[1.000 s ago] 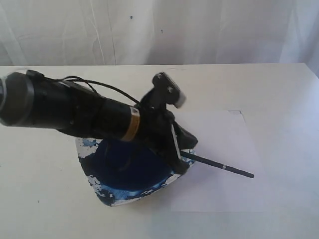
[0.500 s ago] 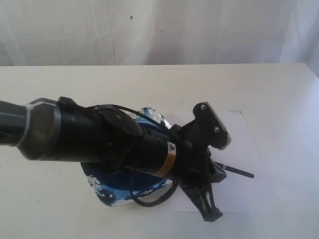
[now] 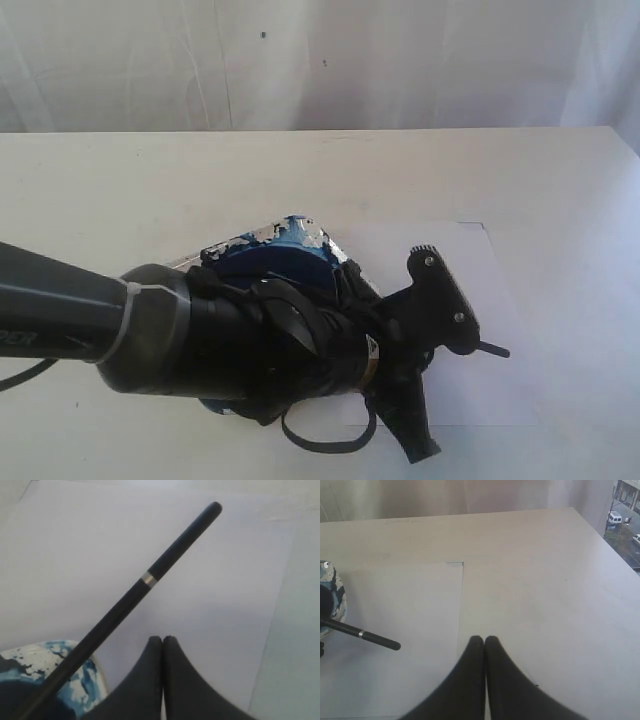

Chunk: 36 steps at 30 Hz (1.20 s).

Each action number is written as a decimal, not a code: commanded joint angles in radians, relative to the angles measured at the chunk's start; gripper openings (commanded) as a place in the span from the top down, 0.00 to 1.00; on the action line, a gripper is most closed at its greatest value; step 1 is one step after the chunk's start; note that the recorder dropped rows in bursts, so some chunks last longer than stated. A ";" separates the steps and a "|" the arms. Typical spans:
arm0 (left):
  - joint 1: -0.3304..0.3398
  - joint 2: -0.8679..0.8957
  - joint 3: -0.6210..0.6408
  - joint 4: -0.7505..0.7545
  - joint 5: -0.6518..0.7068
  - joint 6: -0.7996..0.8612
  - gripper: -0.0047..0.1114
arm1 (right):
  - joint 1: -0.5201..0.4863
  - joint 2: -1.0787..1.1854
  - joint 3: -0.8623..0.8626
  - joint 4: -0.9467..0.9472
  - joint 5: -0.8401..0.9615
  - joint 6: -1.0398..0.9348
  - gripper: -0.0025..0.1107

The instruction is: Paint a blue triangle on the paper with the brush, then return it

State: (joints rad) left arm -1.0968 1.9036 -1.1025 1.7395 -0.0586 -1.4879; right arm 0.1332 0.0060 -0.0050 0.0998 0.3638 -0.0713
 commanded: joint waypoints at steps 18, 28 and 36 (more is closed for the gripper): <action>0.074 -0.008 0.056 0.005 -0.109 -0.086 0.96 | -0.006 -0.006 0.005 0.002 -0.011 -0.003 0.98; 0.174 -0.077 0.077 0.005 -0.490 -0.086 0.96 | -0.006 -0.006 0.005 0.002 -0.009 -0.003 0.98; 0.304 -0.119 0.077 0.005 -0.911 -0.084 0.96 | -0.006 -0.006 0.005 0.002 -0.011 -0.003 0.98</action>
State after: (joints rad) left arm -0.8285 1.7995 -1.0313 1.7363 -0.8701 -1.5620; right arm 0.1332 0.0060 -0.0050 0.0998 0.3638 -0.0713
